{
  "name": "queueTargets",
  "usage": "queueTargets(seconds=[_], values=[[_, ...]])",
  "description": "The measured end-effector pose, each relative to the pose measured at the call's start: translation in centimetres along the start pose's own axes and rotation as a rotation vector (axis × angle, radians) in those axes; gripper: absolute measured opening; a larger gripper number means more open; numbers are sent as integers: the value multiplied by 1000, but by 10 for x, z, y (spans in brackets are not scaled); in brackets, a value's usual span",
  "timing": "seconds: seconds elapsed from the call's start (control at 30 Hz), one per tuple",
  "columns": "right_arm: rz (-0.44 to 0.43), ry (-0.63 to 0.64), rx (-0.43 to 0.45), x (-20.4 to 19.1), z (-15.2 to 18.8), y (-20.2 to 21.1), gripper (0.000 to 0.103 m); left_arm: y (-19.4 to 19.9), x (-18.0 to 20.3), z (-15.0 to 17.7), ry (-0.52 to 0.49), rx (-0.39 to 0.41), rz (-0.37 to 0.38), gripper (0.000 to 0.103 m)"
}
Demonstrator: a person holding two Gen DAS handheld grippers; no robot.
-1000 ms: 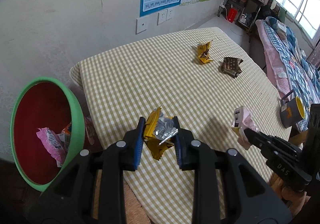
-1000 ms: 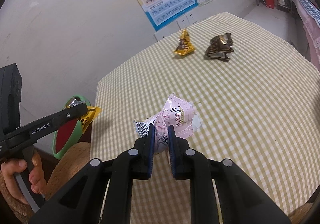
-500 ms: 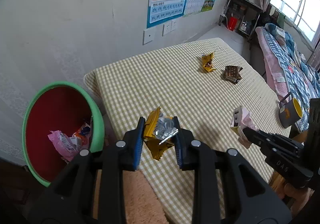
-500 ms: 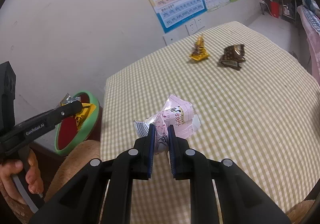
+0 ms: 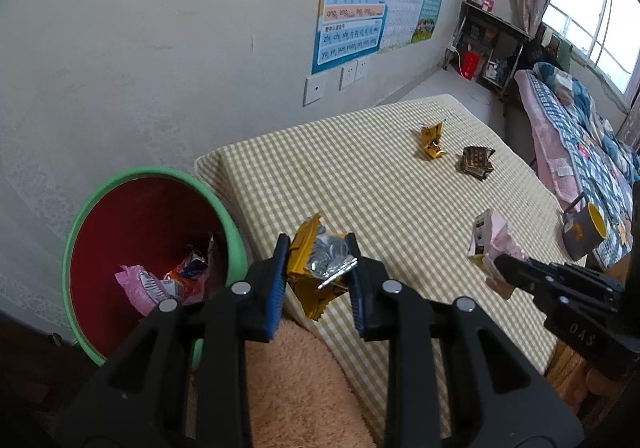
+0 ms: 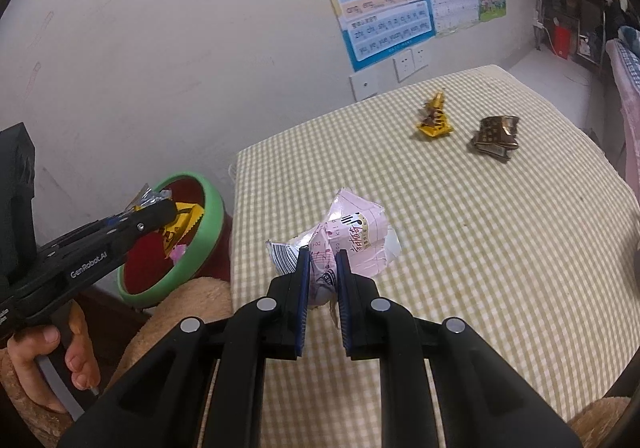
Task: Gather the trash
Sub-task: 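Carry the yellow wrapper over the bin with the left gripper while the right gripper carries its wrapper there, then open the left gripper to drop the yellow wrapper into the bin while the right gripper drops its wrapper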
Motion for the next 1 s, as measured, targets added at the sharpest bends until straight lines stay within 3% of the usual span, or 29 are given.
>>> queueTargets(seconds=[0.37, 0.77, 1.0], values=[[-21, 81, -22, -47, -8, -6, 13, 9, -36, 1, 59, 35, -24, 26], [-81, 235, -77, -132, -26, -36, 13, 5, -133, 20, 250, 25, -71, 26], [-119, 304, -157, -182, -32, -77, 14, -4, -190, 36, 381, 0, -94, 26]])
Point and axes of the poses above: each gripper's, at about its wrist camera, not at the fingertips, and y roughly against the way its jaws point, x to its right, z to its underside, the point moved 10 cm from there along -y, roughly the way its jaws point, and after that the axes turned 14 degrees about -x, right-handed, at the moved point
